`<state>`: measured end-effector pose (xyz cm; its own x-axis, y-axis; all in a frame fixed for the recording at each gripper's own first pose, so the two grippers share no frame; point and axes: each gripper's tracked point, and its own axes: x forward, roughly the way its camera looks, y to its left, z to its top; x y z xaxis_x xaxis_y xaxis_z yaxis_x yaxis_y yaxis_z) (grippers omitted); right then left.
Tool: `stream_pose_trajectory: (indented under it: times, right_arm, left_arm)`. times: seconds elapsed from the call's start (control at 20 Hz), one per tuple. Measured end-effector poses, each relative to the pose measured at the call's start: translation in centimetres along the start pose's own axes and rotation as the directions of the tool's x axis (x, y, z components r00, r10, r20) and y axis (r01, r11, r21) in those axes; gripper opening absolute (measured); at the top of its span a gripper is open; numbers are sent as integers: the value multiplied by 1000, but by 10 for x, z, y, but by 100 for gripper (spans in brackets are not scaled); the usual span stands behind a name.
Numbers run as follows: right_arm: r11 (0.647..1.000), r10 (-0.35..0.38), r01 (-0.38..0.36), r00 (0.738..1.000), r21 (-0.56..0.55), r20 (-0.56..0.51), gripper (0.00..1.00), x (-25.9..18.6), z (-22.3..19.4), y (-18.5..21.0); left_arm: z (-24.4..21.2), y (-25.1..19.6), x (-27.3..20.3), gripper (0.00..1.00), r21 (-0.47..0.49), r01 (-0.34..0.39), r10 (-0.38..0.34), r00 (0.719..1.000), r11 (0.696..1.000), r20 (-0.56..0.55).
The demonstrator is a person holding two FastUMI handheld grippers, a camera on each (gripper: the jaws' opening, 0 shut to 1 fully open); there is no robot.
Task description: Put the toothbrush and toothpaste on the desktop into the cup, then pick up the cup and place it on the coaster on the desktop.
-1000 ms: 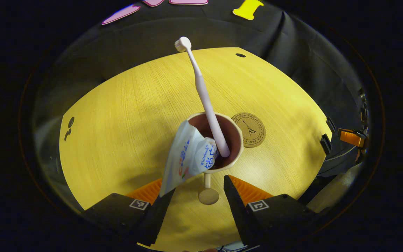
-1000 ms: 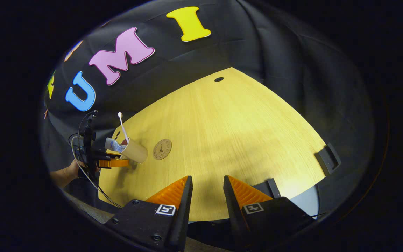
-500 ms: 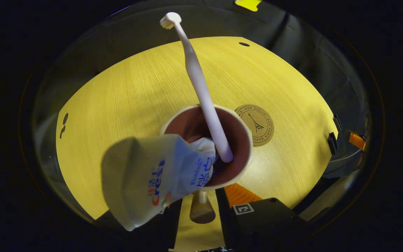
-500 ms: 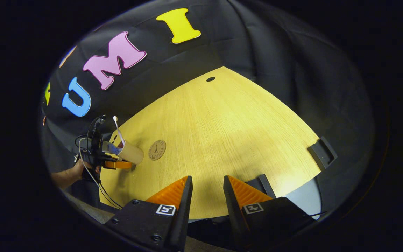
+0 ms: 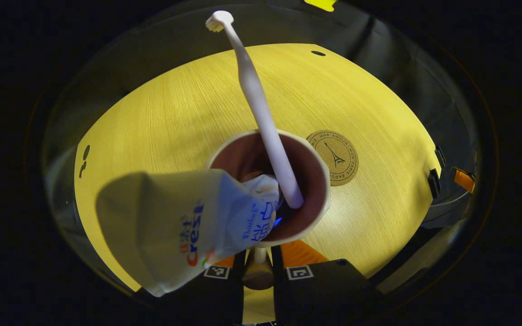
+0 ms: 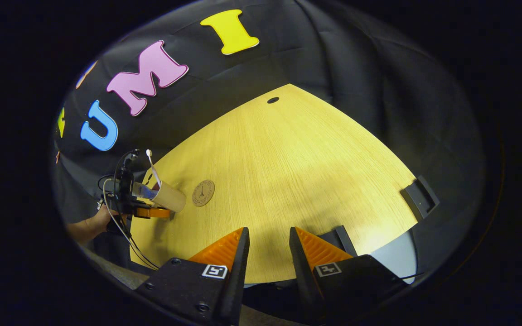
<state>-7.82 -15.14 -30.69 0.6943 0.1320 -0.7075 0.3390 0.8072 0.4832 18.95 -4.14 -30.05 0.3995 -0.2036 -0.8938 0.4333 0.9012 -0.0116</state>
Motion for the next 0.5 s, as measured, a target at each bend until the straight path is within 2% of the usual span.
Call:
stream_pose_trajectory:
  times: [0.05,0.2,0.25,0.3,0.5]
  right_arm:
    - [1000,0,0,1000,0,0,55,0,0,0]
    - [1000,4,-4,1000,-4,-8,55,2,-1,1]
    - [1000,5,-5,1000,-7,-10,55,3,0,2]
    - [1000,6,-7,1000,-10,-11,55,3,0,2]
    - [1000,12,-12,1000,-15,-20,55,6,-1,5]
  left_arm:
    - [0,0,-1,27,2,-4,4,1000,1000,7]
    - [-2,-2,-2,35,15,-2,2,1000,1000,28]
    - [-3,-2,-4,35,16,-1,0,999,1000,33]
    - [-5,-3,-4,30,12,0,0,999,1000,34]
    - [-5,-2,-9,30,-19,-8,9,999,1000,52]
